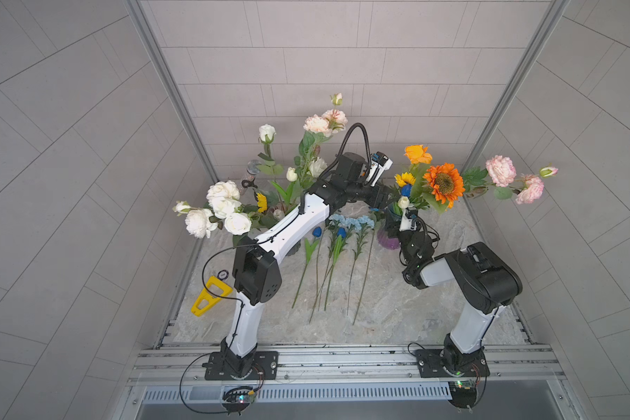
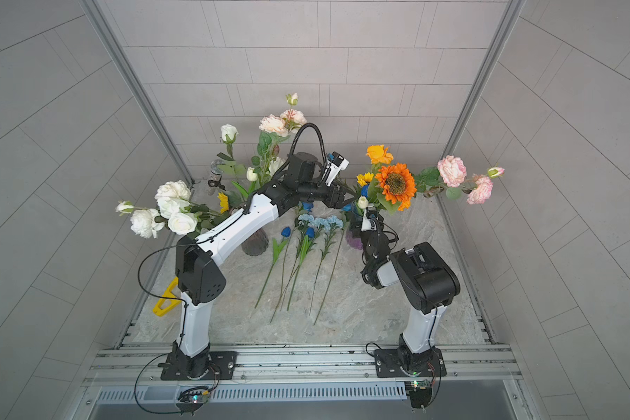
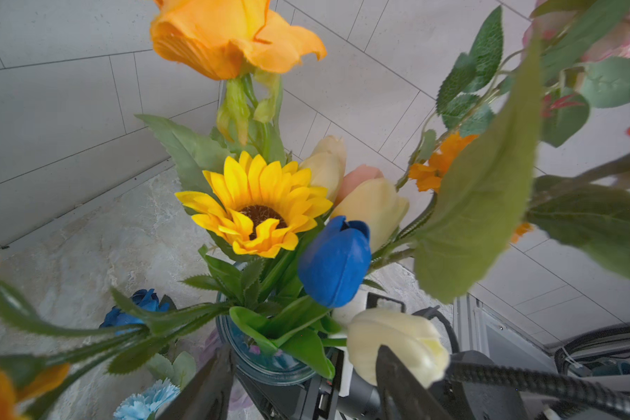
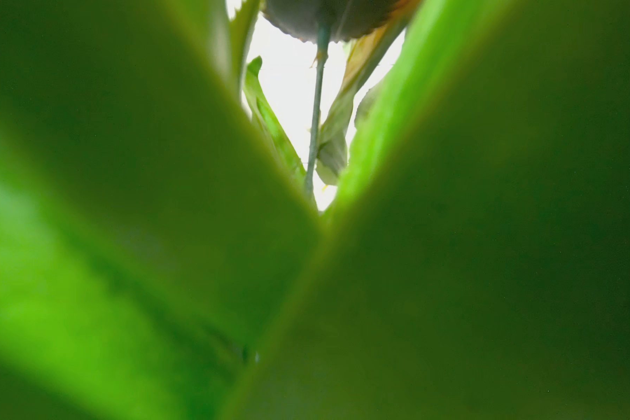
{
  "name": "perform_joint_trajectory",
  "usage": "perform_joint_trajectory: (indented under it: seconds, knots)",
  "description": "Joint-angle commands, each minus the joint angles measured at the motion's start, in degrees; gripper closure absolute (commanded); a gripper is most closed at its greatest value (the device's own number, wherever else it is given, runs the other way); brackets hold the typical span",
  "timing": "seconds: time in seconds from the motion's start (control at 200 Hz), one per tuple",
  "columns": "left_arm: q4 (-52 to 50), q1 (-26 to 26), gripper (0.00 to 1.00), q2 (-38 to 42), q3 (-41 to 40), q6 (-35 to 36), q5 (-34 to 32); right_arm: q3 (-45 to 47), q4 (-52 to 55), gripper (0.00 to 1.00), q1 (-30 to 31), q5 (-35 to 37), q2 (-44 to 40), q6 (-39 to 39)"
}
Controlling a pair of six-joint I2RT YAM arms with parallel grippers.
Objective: Pick out blue flowers from the vase
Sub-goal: Adjust the vase at the center of the board.
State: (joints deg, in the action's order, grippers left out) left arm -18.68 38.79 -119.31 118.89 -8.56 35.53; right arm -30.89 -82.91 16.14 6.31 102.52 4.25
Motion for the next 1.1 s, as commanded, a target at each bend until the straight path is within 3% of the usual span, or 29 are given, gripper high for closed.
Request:
perform_joint_trajectory:
  seconds: [0.0,0.846,0.991,1.096]
  knots:
    - [0.0,0.6,0.36,-3.3,3.3,1.4,-0.5,-0.2,3.6,0.54,0.0,-1.9,-0.1,-2.2]
    - [-2.6,4.4,0.39,-11.1,15.4,-0.6,-1.6,0.8,2.1,0.53,0.2,-1.7,0.3,-1.8]
    - [-3.3,4.5,0.55,-11.6,16.1,0.2,-2.8,1.0,2.1,0.53,0.0,-0.9,-0.1,-1.2]
    - [-4.6,4.4,0.59,-10.9,16.1,1.0,-3.3,1.0,2.1,0.53,-0.2,-0.9,-0.2,-0.8]
